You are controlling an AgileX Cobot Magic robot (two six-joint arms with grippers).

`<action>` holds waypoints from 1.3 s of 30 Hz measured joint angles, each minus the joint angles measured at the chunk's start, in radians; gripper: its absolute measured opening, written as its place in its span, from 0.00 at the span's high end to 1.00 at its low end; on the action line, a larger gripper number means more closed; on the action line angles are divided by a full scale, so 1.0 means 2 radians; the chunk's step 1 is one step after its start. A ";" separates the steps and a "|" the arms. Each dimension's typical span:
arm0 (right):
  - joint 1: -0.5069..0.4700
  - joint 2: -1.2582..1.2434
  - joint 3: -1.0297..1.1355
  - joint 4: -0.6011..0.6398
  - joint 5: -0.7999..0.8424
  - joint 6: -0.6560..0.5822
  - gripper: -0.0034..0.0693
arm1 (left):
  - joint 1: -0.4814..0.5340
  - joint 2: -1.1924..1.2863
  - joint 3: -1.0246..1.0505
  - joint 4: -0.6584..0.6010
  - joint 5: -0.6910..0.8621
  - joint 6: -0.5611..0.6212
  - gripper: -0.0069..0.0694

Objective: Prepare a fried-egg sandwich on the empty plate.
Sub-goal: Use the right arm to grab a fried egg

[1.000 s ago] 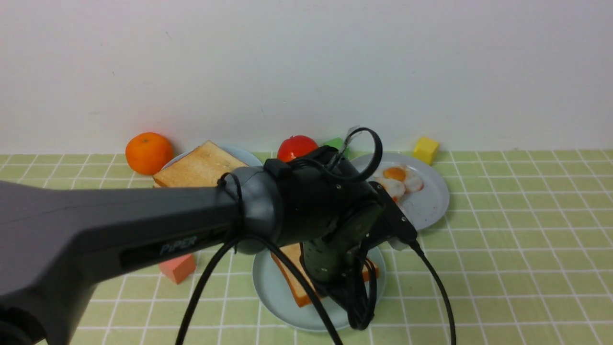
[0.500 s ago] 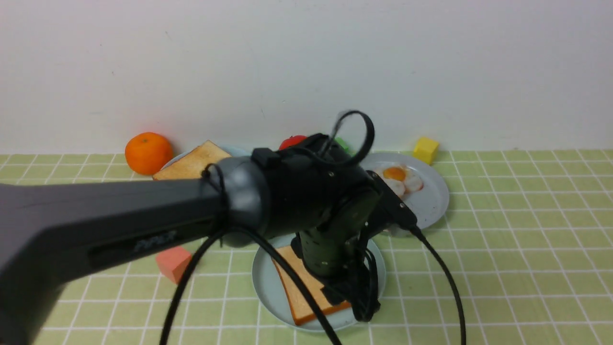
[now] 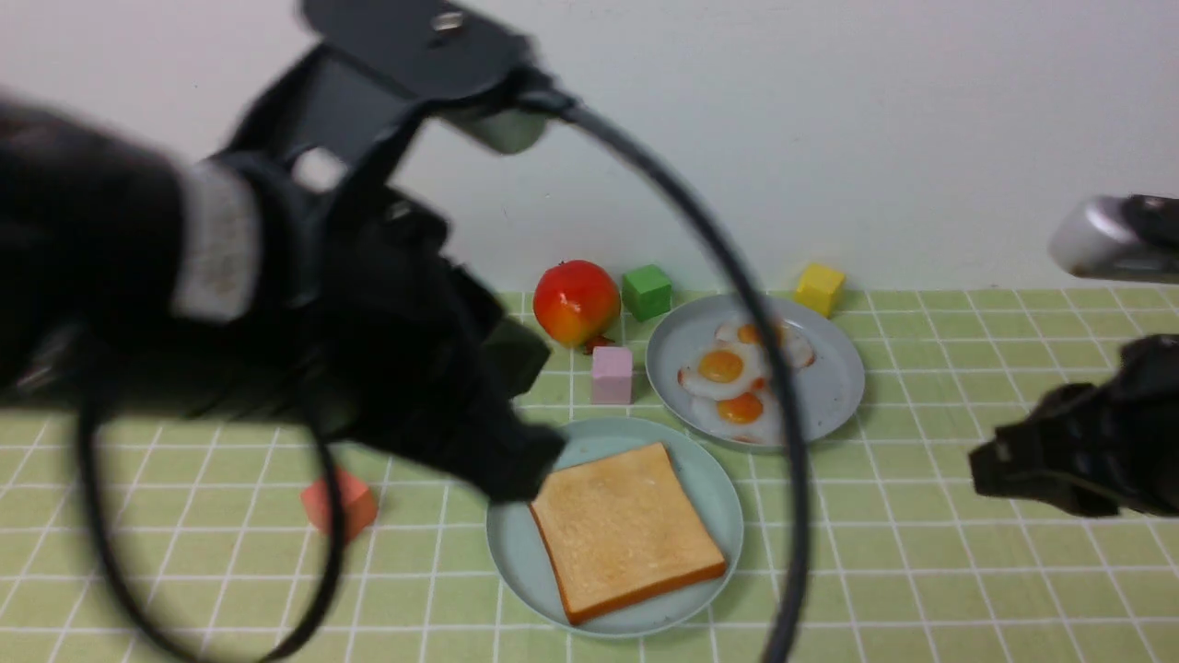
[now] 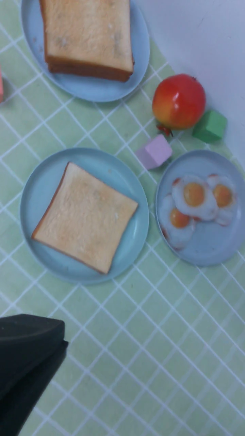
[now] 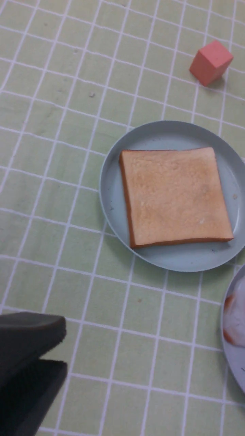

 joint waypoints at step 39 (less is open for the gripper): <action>-0.094 0.546 -0.398 0.190 0.000 0.012 0.46 | 0.000 -0.311 0.248 -0.037 -0.164 -0.021 0.93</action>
